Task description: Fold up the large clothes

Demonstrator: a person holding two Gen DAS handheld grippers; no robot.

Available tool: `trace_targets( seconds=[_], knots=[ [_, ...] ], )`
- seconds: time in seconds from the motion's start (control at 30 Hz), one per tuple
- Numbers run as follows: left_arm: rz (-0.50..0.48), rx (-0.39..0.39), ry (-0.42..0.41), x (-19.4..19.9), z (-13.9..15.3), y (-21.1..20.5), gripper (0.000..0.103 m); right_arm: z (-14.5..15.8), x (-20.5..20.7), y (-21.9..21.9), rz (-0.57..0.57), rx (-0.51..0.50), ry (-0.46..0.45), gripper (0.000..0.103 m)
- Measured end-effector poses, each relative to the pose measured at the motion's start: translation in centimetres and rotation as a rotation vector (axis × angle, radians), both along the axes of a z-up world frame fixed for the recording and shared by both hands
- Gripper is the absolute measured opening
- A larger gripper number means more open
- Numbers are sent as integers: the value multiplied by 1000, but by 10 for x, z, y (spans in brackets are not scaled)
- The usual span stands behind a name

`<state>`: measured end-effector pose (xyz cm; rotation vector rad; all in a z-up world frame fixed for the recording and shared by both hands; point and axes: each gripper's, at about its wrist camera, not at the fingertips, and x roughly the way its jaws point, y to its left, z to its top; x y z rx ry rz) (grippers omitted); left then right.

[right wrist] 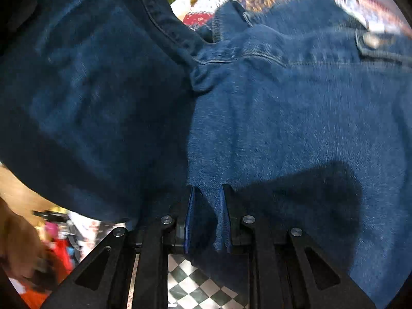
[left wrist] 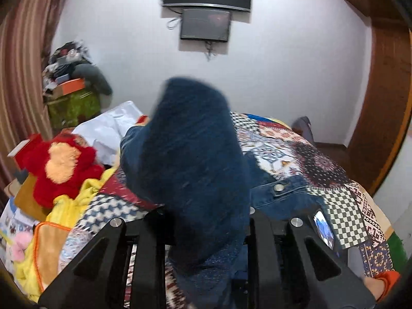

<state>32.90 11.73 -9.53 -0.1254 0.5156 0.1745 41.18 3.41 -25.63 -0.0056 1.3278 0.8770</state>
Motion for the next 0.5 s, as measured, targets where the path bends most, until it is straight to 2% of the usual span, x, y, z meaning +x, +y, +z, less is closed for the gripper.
trace_targets(
  seconds=[0.07, 0.1, 0.13, 0.17, 0.23, 0.3, 0.4, 0.5],
  knots=[
    [-44, -7, 1, 12, 1, -16, 21, 1, 8, -15, -2, 16, 94, 15],
    [-71, 3, 6, 19, 2, -28, 21, 8, 10, -30, -32, 34, 107, 15],
    [-92, 12, 9, 25, 2, -38, 21, 16, 10, -42, -55, 43, 82, 15],
    [-112, 20, 11, 30, 1, -47, 21, 32, 8, -65, -93, 40, 4, 15],
    [-164, 38, 21, 37, -3, -72, 21, 52, 3, -97, -145, 20, -88, 15],
    [-220, 71, 25, 40, -7, -98, 21, 71, -2, -139, -210, 4, -147, 15],
    [-317, 143, 42, 38, -22, -138, 21, 91, -10, -198, -315, -91, -238, 15],
    [-444, 238, 119, 30, -53, -185, 21, 110, -31, -247, -394, -214, -370, 15]
  ],
)
